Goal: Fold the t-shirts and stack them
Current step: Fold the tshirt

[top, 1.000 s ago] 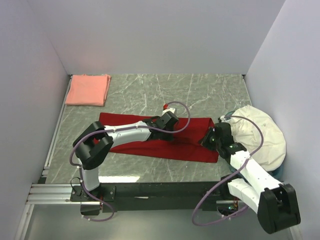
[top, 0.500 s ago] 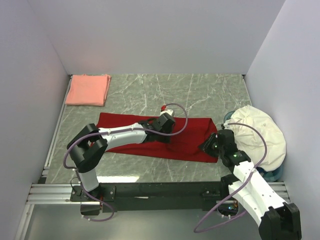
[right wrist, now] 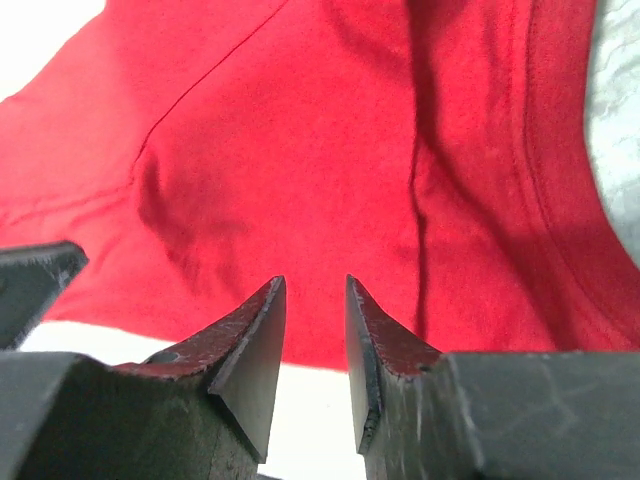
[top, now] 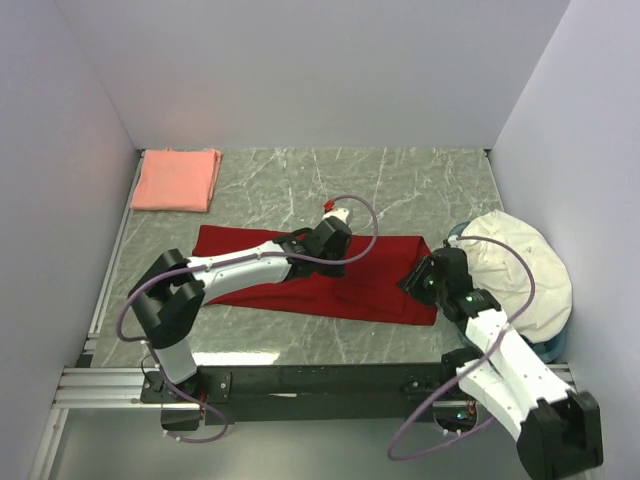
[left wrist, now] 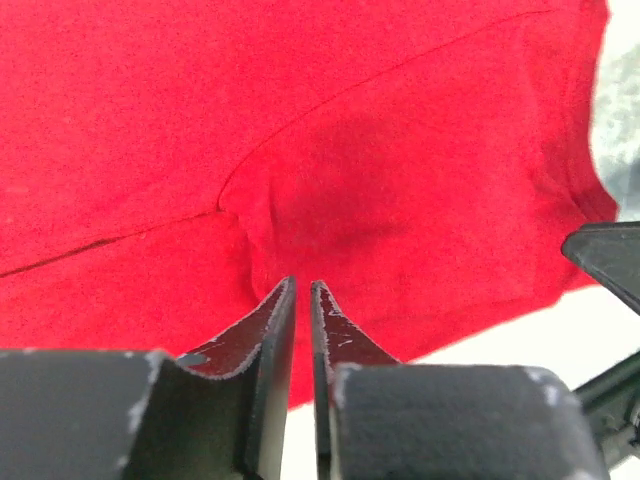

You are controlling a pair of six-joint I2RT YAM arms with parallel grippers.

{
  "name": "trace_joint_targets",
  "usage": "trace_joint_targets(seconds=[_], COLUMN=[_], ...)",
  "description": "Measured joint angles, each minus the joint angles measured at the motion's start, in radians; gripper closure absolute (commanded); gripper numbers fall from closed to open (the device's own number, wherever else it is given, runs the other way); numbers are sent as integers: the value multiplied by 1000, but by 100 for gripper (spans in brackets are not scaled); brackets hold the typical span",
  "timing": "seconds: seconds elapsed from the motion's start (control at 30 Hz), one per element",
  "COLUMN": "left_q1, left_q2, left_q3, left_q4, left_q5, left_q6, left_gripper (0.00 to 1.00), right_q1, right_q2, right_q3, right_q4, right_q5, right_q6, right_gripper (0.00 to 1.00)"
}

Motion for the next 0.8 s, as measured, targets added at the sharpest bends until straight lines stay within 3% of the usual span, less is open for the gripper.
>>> trace_joint_targets(seconds=[0.17,0.5,0.8], left_q1=[13,102,85], left_q2=[54,-31,-58], left_q3=[10,-247,-301], left_q4=[-26,-20,5], left_q5=[-4,-47,-138], left_q6=[-16,-63,-106], left_gripper=[86,85,88], right_q1=[0,1,3], right_q2=[164,430,597], right_q3=[27,49,151], right_q4=[67,220,283], right_q5=[27,34,31], right_q6=[28,66,78], right_gripper=[62,64,64])
